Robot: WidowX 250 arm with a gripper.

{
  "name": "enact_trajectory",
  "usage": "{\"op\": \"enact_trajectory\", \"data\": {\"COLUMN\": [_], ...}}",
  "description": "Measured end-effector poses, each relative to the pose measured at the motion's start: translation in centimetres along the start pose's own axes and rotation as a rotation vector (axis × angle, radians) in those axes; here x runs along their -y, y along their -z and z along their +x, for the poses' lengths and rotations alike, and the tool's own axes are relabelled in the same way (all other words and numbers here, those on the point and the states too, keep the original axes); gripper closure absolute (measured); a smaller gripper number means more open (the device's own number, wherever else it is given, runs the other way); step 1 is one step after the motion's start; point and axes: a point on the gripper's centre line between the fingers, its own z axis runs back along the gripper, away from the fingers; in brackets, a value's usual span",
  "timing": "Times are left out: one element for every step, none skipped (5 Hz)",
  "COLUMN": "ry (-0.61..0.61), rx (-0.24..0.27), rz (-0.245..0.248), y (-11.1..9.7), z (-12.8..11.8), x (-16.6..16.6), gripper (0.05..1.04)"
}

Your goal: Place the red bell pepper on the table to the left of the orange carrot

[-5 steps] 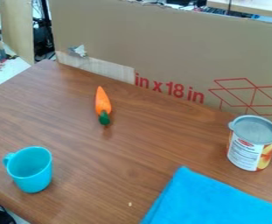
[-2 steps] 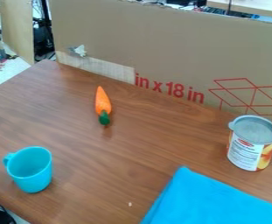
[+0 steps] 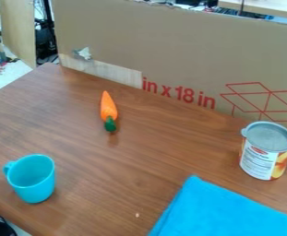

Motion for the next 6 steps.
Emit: {"op": "enact_trajectory", "data": {"ry": [0.009,0.011,0.006,-0.004,-0.003,-0.010], "rx": [-0.005,-0.015,-0.031,-0.030,-0.021,-0.011], "rz": [-0.006,-0.018,-0.035,-0.048,-0.054,-0.065], "y": [0.2,1.0,1.8,2.3,2.3,2.2], "z": [0.3,0.8,1.0,1.5,1.6,1.7], "x": [0.2,-0.1,0.1,-0.1,0.0,0.1], "gripper": [0.075,0.075,0.075,0.115,0.410,0.714]}}
